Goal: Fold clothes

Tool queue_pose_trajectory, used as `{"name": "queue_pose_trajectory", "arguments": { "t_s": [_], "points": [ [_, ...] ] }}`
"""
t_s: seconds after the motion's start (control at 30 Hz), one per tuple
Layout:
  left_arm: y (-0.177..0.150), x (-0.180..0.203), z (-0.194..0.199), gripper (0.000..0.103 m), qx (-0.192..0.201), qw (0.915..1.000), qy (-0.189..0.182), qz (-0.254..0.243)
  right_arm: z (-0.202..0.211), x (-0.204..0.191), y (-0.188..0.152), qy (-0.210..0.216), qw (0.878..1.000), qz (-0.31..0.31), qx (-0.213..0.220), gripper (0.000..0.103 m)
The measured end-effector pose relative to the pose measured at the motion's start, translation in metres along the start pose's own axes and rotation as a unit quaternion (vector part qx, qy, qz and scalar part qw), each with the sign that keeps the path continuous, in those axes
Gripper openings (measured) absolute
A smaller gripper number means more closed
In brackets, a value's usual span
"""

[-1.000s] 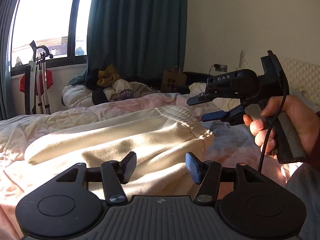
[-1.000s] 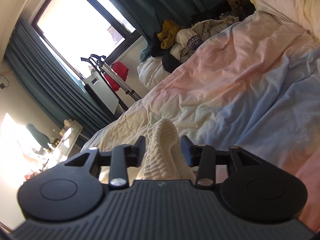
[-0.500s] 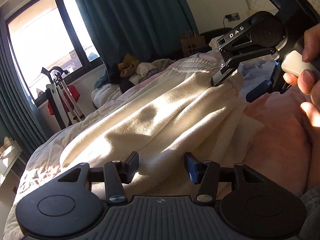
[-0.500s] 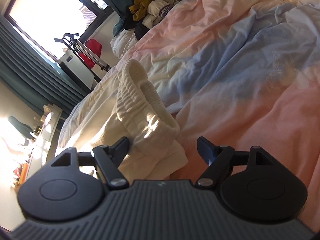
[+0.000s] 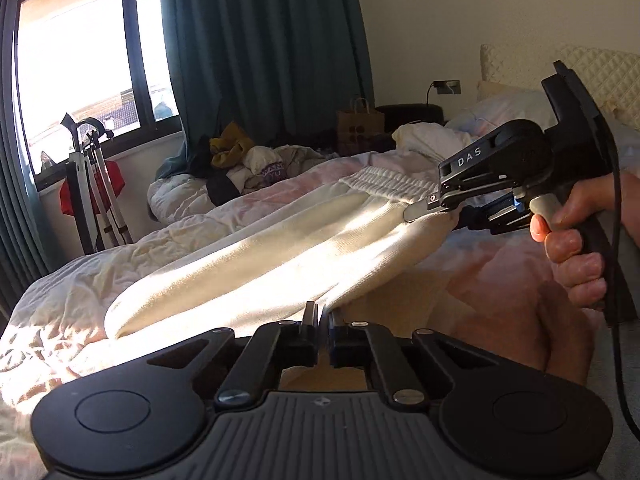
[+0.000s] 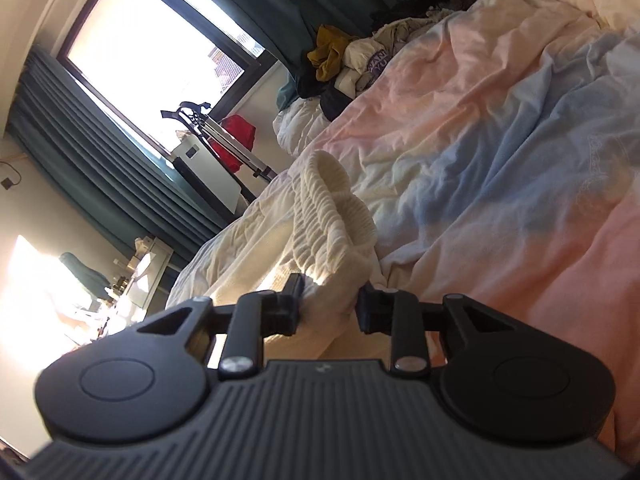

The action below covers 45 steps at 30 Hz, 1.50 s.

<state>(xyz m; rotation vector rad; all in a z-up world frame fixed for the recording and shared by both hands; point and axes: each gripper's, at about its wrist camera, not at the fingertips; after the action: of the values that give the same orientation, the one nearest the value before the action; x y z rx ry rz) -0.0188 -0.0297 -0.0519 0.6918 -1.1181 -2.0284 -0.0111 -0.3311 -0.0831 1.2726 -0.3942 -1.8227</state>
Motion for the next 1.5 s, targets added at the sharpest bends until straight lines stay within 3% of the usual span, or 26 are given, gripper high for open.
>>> {"name": "queue_pose_trajectory", "arguments": {
  "t_s": [0.1,0.23,0.27,0.3,0.37,0.4,0.47,0.5,0.53,0.6,0.67,0.73,0.8,0.97,1.27,1.43,1.47,1.5],
  "points": [
    [-0.008,-0.001,-0.007,0.007,-0.034,0.9994,-0.007,-0.006,-0.013,0.007,-0.011,-0.037,0.998,-0.005,-0.042,0.031],
    [-0.011,-0.006,-0.005,0.014,-0.036,0.9992,-0.015,0.010,-0.014,0.014,-0.011,-0.026,0.998,-0.031,-0.053,0.036],
    [-0.009,-0.010,0.001,0.025,-0.026,0.9991,-0.021,0.025,-0.013,0.014,-0.011,-0.026,0.998,-0.033,-0.056,0.038],
    [-0.007,-0.015,0.008,0.045,-0.016,0.9987,-0.027,0.041,-0.010,0.013,-0.011,-0.031,0.997,-0.030,-0.057,0.039],
    [-0.003,-0.026,0.016,0.073,-0.011,0.9970,-0.019,0.074,-0.005,0.011,-0.012,-0.042,0.997,-0.024,-0.055,0.051],
    [-0.002,-0.032,0.019,0.078,-0.011,0.9957,-0.011,0.091,-0.002,0.010,-0.013,-0.048,0.997,-0.022,-0.053,0.055],
    [0.002,-0.043,0.026,0.083,-0.010,0.9923,0.003,0.124,0.000,0.008,-0.015,-0.064,0.997,-0.014,-0.049,0.080],
    [0.003,-0.052,0.027,0.087,-0.013,0.9894,0.010,0.144,-0.002,0.007,-0.016,-0.073,0.996,-0.008,-0.051,0.085],
    [0.005,-0.063,0.025,0.089,-0.020,0.9852,0.017,0.170,-0.006,0.007,-0.018,-0.070,0.996,-0.004,-0.060,0.089],
    [0.008,-0.090,0.017,0.093,-0.042,0.9729,0.039,0.224,-0.015,0.008,-0.020,-0.062,0.995,0.001,-0.081,0.088],
    [0.008,-0.119,0.005,0.094,-0.074,0.9569,0.063,0.274,-0.025,0.008,-0.023,-0.058,0.993,0.006,-0.100,0.088],
    [0.005,-0.151,-0.008,0.094,-0.105,0.9357,0.084,0.326,-0.036,0.008,-0.023,-0.055,0.992,0.011,-0.114,0.088],
    [0.002,-0.174,-0.016,0.094,-0.110,0.9244,0.090,0.354,-0.048,0.008,-0.022,-0.047,0.991,0.018,-0.124,0.088],
    [-0.006,-0.198,-0.047,0.095,-0.141,0.9122,0.057,0.380,-0.075,0.012,-0.020,-0.015,0.988,0.013,-0.154,0.100],
    [-0.025,-0.211,-0.072,0.095,-0.157,0.8883,0.028,0.431,-0.080,0.011,-0.021,0.022,0.988,0.000,-0.152,0.102],
    [-0.028,-0.210,-0.076,0.095,-0.161,0.8906,0.016,0.425,-0.081,0.010,-0.022,0.039,0.989,-0.002,-0.146,0.101],
    [-0.027,-0.208,-0.076,0.093,-0.160,0.8921,0.017,0.422,-0.081,0.009,-0.022,0.042,0.989,-0.003,-0.145,0.100],
    [-0.027,-0.207,-0.075,0.084,-0.155,0.8939,0.015,0.420,-0.084,0.011,-0.023,0.041,0.988,-0.006,-0.146,0.100]
  ]
}}
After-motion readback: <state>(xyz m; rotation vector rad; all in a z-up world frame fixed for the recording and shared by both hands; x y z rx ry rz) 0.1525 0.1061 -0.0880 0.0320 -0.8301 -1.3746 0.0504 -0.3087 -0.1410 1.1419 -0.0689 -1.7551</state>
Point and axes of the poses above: each gripper's, at about its wrist camera, not at the fingertips, and z roughly against the way its jaws point, x to its right, y to its top, and after that the axes turned 6 degrees about z, right-handed
